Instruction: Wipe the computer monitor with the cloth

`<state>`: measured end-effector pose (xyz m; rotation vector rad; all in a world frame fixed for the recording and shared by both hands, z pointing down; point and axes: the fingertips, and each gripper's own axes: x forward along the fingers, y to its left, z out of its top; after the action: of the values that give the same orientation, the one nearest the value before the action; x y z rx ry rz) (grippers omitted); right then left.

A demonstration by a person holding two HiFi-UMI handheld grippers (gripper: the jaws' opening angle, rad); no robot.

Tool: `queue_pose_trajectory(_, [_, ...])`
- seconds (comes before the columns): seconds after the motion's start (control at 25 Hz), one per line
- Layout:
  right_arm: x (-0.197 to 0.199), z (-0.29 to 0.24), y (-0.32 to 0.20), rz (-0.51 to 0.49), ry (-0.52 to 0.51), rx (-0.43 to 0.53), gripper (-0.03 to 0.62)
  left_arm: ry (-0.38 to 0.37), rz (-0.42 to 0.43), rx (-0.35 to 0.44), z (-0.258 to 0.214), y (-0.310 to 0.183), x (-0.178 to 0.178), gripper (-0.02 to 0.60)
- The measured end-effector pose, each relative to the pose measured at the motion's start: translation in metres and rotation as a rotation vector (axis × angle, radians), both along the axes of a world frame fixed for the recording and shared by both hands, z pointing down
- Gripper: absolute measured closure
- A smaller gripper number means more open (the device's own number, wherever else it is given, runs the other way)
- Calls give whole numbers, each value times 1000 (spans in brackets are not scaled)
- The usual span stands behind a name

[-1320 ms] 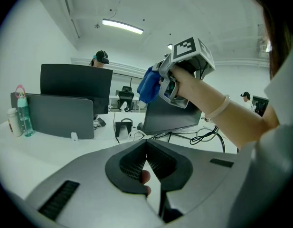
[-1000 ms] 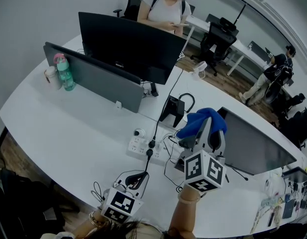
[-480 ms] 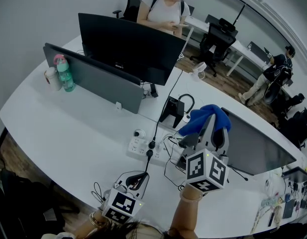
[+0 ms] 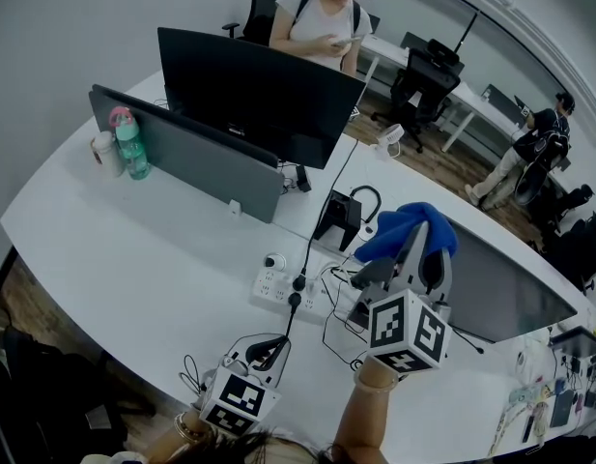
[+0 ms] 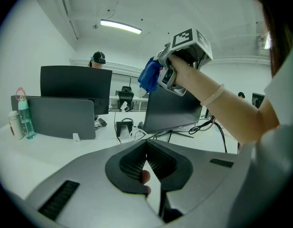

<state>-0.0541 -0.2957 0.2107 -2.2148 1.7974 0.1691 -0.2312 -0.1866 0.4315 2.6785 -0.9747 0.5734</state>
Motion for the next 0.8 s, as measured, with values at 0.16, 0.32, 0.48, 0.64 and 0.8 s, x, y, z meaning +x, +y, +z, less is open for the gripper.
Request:
queue_pose_trajectory(0.16, [-1, -5, 4, 3, 3, 23, 531, -2, -3, 3, 4, 0, -4, 572])
queue_pose_trajectory(0.32, [-2, -12, 8, 0, 13, 36, 531, 2, -4, 13, -1, -2, -4, 572])
queue_pose_trajectory(0.48, [-4, -12, 12, -13, 15, 33, 531, 0, -10, 17, -2, 2, -3, 572])
queue_pose_trajectory(0.64, [-6, -11, 21, -46, 14, 43, 531, 2, -7, 37, -5, 9, 1, 572])
queue_pose_trajectory(0.8, [-7, -8, 33, -86, 12, 30, 531, 45, -7, 30, -11, 20, 11, 572])
